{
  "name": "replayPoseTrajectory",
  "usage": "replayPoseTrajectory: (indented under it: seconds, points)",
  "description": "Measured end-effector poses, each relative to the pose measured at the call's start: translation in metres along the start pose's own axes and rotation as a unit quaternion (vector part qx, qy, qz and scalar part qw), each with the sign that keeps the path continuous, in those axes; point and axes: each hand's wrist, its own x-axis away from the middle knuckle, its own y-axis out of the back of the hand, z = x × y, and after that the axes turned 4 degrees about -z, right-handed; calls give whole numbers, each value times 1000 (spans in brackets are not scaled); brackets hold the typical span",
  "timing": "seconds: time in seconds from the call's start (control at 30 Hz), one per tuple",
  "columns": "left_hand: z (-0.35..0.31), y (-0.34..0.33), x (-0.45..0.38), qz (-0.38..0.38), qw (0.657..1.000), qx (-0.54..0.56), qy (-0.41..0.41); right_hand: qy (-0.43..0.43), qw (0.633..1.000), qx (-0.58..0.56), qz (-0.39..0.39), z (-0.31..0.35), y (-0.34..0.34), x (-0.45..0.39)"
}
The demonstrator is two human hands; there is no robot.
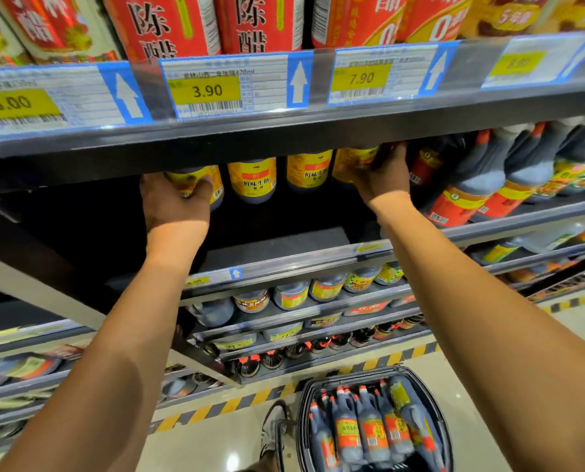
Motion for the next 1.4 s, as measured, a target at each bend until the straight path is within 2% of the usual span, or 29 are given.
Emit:
replayPoseTrajectory:
  seconds: [0.13, 0.23, 0.3, 0.43, 0.53, 0.63, 0.77, 0.93, 1.1, 1.23, 1.4]
  points:
    - [-38, 31, 75, 47, 988, 113, -98, 48, 986, -146, -67, -21, 51, 76]
    - [-54, 37, 143, 199, 951, 146, -185, 29, 972, -189, -134, -68, 92, 148]
    - [-48, 21, 177, 316, 914, 104, -234, -44, 965, -189, -176, -118, 113, 187]
    - [-19, -42, 235, 472, 838, -14, -272, -251, 931, -154, -214, -231, 138, 251]
    - [22, -95, 278, 570, 767, -100, -276, -363, 892, -146, -226, -293, 149, 300]
    - [58, -137, 316, 634, 699, -169, -284, -435, 858, -155, -226, -347, 149, 348]
    - [108, -188, 362, 690, 609, -235, -312, -533, 795, -167, -235, -405, 139, 409]
    - [150, -252, 400, 721, 544, -274, -331, -625, 724, -163, -242, -435, 113, 443]
    - [198, -322, 430, 742, 467, -304, -372, -684, 663, -172, -250, -477, 50, 480]
    - [235, -385, 455, 745, 424, -300, -419, -707, 628, -205, -251, -506, -8, 500]
    - [265, -449, 503, 735, 375, -259, -502, -726, 568, -257, -291, -541, -56, 509]
